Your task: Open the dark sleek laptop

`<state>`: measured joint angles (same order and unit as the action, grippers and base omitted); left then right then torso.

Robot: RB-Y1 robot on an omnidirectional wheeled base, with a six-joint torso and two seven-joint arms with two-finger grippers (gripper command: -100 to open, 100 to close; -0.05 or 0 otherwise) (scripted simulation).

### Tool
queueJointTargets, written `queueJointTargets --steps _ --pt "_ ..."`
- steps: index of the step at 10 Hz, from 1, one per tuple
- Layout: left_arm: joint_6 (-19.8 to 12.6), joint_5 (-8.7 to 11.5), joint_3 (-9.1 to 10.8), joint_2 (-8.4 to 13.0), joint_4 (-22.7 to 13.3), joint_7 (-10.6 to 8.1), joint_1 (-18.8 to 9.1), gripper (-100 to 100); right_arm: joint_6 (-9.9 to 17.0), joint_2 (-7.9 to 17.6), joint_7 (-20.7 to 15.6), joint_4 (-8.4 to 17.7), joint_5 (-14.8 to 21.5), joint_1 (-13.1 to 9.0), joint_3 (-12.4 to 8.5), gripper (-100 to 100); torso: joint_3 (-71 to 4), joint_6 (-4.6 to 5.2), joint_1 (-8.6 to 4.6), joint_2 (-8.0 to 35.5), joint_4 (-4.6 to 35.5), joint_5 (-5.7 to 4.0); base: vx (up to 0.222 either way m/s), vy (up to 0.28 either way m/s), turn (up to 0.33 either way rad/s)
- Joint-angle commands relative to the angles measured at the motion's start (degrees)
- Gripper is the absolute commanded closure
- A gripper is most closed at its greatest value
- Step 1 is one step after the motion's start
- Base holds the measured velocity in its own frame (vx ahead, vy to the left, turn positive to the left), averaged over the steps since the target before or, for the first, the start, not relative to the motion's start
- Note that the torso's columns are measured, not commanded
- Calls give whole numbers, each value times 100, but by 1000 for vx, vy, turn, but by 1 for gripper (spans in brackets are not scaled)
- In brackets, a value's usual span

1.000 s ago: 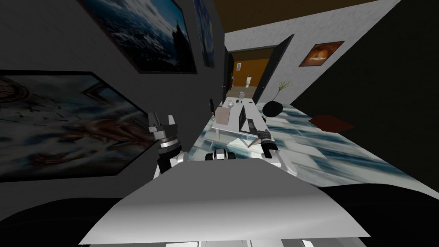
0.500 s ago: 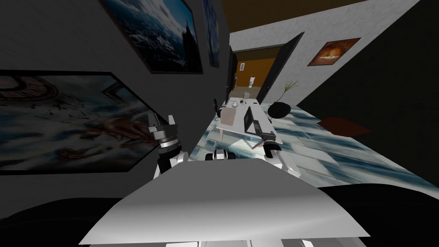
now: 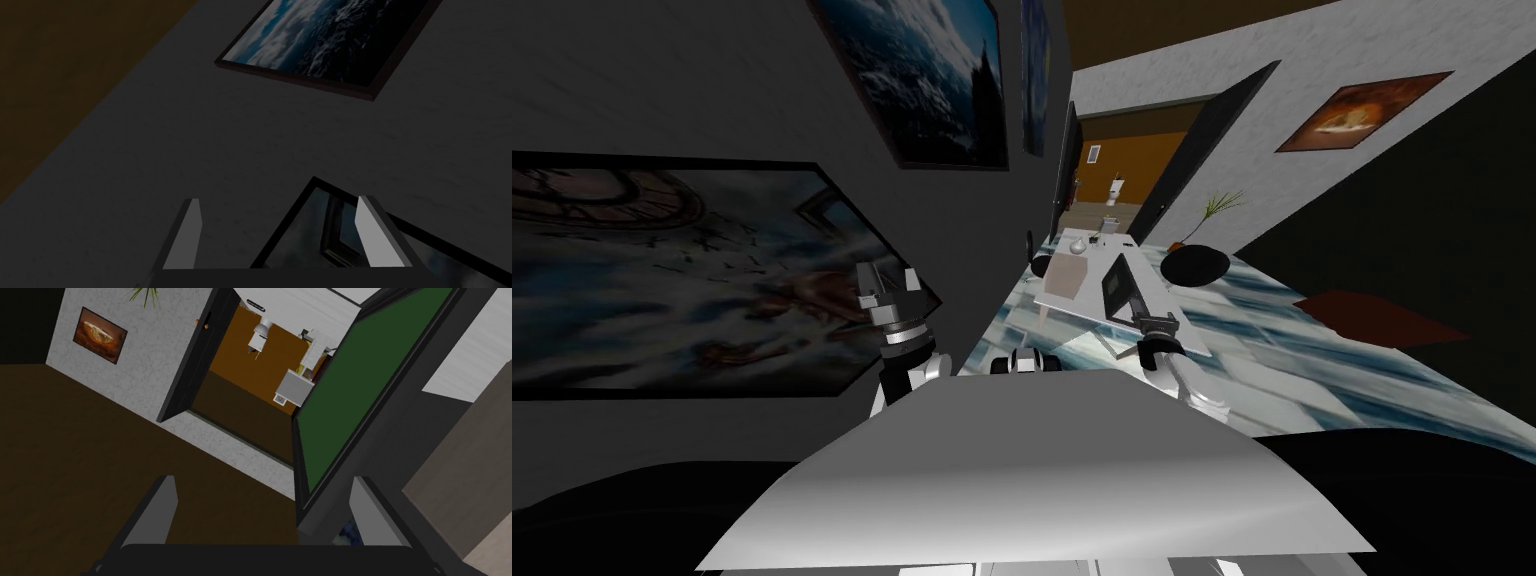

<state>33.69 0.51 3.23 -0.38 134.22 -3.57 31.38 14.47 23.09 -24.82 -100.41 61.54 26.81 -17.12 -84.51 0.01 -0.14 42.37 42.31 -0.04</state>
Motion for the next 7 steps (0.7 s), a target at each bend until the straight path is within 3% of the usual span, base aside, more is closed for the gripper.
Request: queueJointTargets --steps 1,4,7 --pt "0 0 0 0 0 0 0 0 367 261 -162 227 232 -6 -51 -100 -4 -1 -8 -6 -1 -2 104 92 172" --pt "0 0 0 0 0 0 1 0 552 411 -241 402 419 -8 -124 -100 -9 -1 23 -13 -4 7 96 107 87" --pt "0 0 0 0 0 0 0 0 888 753 -397 709 772 -9 -255 -100 -3 -2 14 -5 -1 4 72 92 137"
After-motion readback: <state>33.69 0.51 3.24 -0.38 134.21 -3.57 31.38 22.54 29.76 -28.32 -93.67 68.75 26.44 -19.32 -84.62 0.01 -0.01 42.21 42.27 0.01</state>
